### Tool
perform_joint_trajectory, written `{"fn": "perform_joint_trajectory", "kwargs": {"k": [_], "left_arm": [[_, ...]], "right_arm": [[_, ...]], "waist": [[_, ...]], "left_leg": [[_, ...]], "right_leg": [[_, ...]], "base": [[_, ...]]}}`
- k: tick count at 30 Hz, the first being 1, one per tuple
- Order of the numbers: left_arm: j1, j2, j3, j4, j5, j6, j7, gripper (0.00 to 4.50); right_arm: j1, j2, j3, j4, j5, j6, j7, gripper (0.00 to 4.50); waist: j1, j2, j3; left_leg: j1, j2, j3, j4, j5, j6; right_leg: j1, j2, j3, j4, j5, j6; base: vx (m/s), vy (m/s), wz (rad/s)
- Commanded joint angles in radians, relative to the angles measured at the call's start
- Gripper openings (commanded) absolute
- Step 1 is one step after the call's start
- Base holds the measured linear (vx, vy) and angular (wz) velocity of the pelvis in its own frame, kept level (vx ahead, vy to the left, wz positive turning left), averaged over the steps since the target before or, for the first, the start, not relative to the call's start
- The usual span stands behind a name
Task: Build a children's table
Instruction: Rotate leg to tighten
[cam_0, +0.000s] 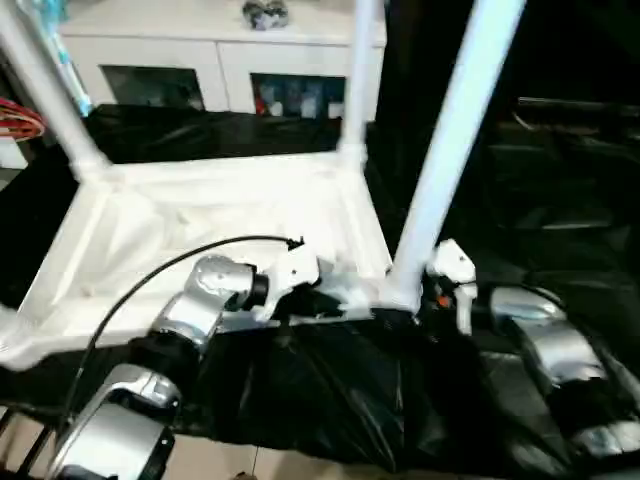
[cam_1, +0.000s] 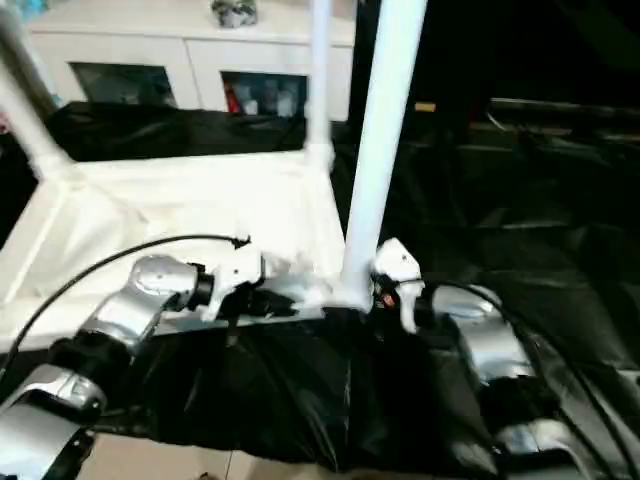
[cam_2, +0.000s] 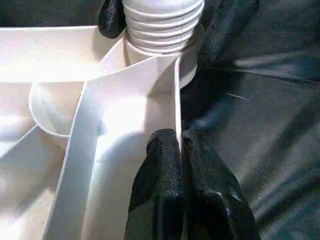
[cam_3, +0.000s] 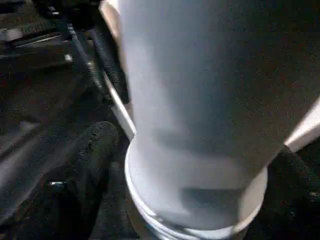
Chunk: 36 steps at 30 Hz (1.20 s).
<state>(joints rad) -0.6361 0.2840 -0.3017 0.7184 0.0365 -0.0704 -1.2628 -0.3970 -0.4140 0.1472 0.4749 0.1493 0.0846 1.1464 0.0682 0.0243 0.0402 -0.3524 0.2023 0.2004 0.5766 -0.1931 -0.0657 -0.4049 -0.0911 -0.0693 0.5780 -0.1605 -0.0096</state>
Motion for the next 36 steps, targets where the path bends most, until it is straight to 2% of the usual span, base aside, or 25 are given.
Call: {"fn": "perform_joint_trajectory", "kwargs": {"k": [1,5,7,8,12,16,17,18,20,21,22,23,24,25,27,30,31,33,34,36], "left_arm": [[0.000,-0.006,-0.020,-0.022,-0.015,-0.006,-0.044,0.00],[0.007,0.011,-0.027,-0.030,-0.025,0.000,-0.093,0.00],[0.008,0.014,-0.030,-0.030,-0.026,0.000,-0.103,0.00],[0.008,0.016,-0.031,-0.028,-0.027,0.000,-0.109,0.00],[0.013,0.012,-0.030,-0.029,-0.024,0.002,-0.110,0.00],[0.013,-0.007,-0.025,-0.027,-0.017,0.012,-0.063,0.00],[0.002,-0.030,-0.014,-0.012,-0.010,0.027,0.003,0.00],[-0.004,-0.041,-0.009,-0.005,-0.007,0.035,0.032,0.00],[-0.014,-0.061,0.001,0.006,-0.001,0.049,0.083,0.00],[-0.024,-0.076,0.008,0.017,0.008,0.062,0.129,0.00],[-0.039,-0.099,0.017,0.032,0.017,0.080,0.191,0.00],[-0.039,-0.099,0.017,0.032,0.017,0.080,0.191,0.00],[-0.067,-0.142,0.033,0.061,0.029,0.106,0.300,0.00],[-0.077,-0.161,0.040,0.072,0.031,0.115,0.341,0.00],[-0.085,-0.174,0.046,0.081,0.032,0.121,0.372,0.00],[-0.112,-0.228,0.067,0.109,0.042,0.143,0.492,0.00],[-0.115,-0.244,0.064,0.112,0.052,0.139,0.511,0.00],[-0.113,-0.247,0.060,0.110,0.054,0.131,0.504,0.00],[-0.104,-0.246,0.050,0.098,0.053,0.107,0.468,0.00],[-0.096,-0.240,0.044,0.088,0.049,0.098,0.440,0.00]], "right_arm": [[0.017,-0.001,0.047,-0.041,0.016,0.029,0.068,3.55],[0.029,-0.014,0.056,-0.070,0.029,0.053,0.095,3.29],[0.034,-0.018,0.060,-0.081,0.033,0.066,0.103,3.18],[0.038,-0.022,0.065,-0.091,0.036,0.080,0.113,2.98],[0.049,-0.017,0.070,-0.106,0.043,0.108,0.126,2.85],[0.054,0.016,0.049,-0.093,0.066,0.121,0.096,2.80],[0.041,0.052,0.022,-0.057,0.061,0.103,0.022,2.80],[0.033,0.071,0.008,-0.037,0.055,0.089,-0.019,2.80],[0.020,0.103,-0.015,-0.004,0.043,0.067,-0.098,2.79],[0.003,0.127,-0.032,0.031,0.029,0.059,-0.172,2.79],[-0.024,0.159,-0.054,0.085,0.016,0.059,-0.268,2.79],[-0.024,0.159,-0.054,0.085,0.016,0.059,-0.268,2.79],[-0.064,0.216,-0.088,0.169,-0.002,0.052,-0.416,2.79],[-0.077,0.237,-0.093,0.194,-0.012,0.049,-0.467,2.77],[-0.085,0.252,-0.095,0.211,-0.020,0.047,-0.503,2.77],[-0.127,0.331,-0.115,0.281,-0.044,0.040,-0.654,2.77],[-0.138,0.365,-0.109,0.299,-0.056,0.011,-0.684,2.77],[-0.139,0.372,-0.099,0.303,-0.067,-0.015,-0.683,2.77],[-0.142,0.380,-0.089,0.313,-0.077,-0.052,-0.658,3.12],[-0.141,0.382,-0.095,0.308,-0.062,-0.054,-0.629,3.47]], "waist": [[0.002,-0.007,-0.056],[0.008,-0.012,-0.057],[0.011,-0.009,-0.057],[0.012,-0.011,-0.057],[0.017,-0.010,-0.057],[0.018,-0.010,-0.057],[0.017,-0.010,-0.056],[0.016,-0.010,-0.056],[0.011,-0.011,-0.052],[0.010,-0.011,-0.052],[0.003,-0.011,-0.051],[-0.008,-0.010,-0.049],[-0.009,-0.009,-0.051],[-0.021,-0.009,-0.049],[-0.022,-0.010,-0.052],[-0.028,-0.011,-0.053],[-0.027,-0.009,-0.054],[-0.028,-0.008,-0.054],[-0.028,-0.009,-0.054],[-0.029,-0.009,-0.055]], "left_leg": [[0.004,0.034,-0.011,-0.067,-0.241,0.065],[0.003,0.033,-0.010,-0.064,-0.210,0.072],[0.003,0.034,-0.011,-0.064,-0.203,0.074],[0.004,0.034,-0.010,-0.064,-0.201,0.074],[0.004,0.034,-0.010,-0.064,-0.199,0.069],[0.005,0.034,-0.010,-0.064,-0.211,0.059],[0.004,0.033,-0.010,-0.065,-0.214,0.056],[0.005,0.034,-0.010,-0.065,-0.218,0.051],[0.009,0.030,-0.013,-0.069,-0.250,0.029],[0.010,0.029,-0.015,-0.069,-0.253,0.025],[0.006,0.028,-0.017,-0.072,-0.259,0.018],[0.007,0.026,-0.019,-0.073,-0.277,0.007],[0.011,0.025,-0.019,-0.072,-0.284,0.006],[0.009,0.023,-0.019,-0.072,-0.289,-0.001],[0.010,0.022,-0.019,-0.069,-0.281,0.005],[0.005,0.019,-0.017,-0.068,-0.263,0.019],[0.007,0.020,-0.018,-0.068,-0.262,0.021],[0.003,0.021,-0.018,-0.068,-0.259,0.029],[0.004,0.021,-0.017,-0.068,-0.264,0.035],[0.002,0.021,-0.017,-0.069,-0.267,0.040]], "right_leg": [[0.049,-0.051,0.037,-0.061,-0.251,-0.238],[0.051,-0.051,0.038,-0.057,-0.228,-0.240],[0.050,-0.051,0.038,-0.056,-0.220,-0.242],[0.050,-0.051,0.038,-0.056,-0.213,-0.244],[0.050,-0.052,0.038,-0.055,-0.215,-0.243],[0.050,-0.053,0.038,-0.058,-0.242,-0.233],[0.049,-0.053,0.038,-0.059,-0.252,-0.230],[0.046,-0.055,0.039,-0.060,-0.260,-0.229],[0.044,-0.056,0.037,-0.072,-0.347,-0.203],[0.045,-0.056,0.037,-0.072,-0.359,-0.197],[0.045,-0.054,0.036,-0.073,-0.376,-0.189],[0.042,-0.053,0.035,-0.076,-0.404,-0.182],[0.042,-0.053,0.034,-0.080,-0.413,-0.177],[0.039,-0.053,0.036,-0.079,-0.413,-0.182],[0.041,-0.053,0.035,-0.082,-0.412,-0.176],[0.041,-0.051,0.035,-0.080,-0.386,-0.180],[0.042,-0.053,0.034,-0.081,-0.385,-0.182],[0.043,-0.052,0.034,-0.080,-0.365,-0.185],[0.043,-0.051,0.034,-0.079,-0.351,-0.187],[0.045,-0.051,0.034,-0.077,-0.336,-0.193]], "base": [[0.000,0.000,0.00],[0.000,0.000,0.00],[0.000,0.000,0.00],[0.000,0.000,0.00],[0.000,0.000,0.00],[0.000,0.000,0.00],[0.000,0.000,0.00],[0.000,0.000,0.00],[0.000,0.000,0.00],[0.000,0.000,0.00],[0.000,0.000,0.00],[0.000,0.000,0.00],[0.000,0.000,0.00],[0.000,0.000,0.00],[0.000,0.000,0.00],[0.000,0.000,0.00],[0.000,0.000,0.00],[0.000,0.000,0.00],[0.000,0.000,0.00],[0.000,0.000,0.00]]}}
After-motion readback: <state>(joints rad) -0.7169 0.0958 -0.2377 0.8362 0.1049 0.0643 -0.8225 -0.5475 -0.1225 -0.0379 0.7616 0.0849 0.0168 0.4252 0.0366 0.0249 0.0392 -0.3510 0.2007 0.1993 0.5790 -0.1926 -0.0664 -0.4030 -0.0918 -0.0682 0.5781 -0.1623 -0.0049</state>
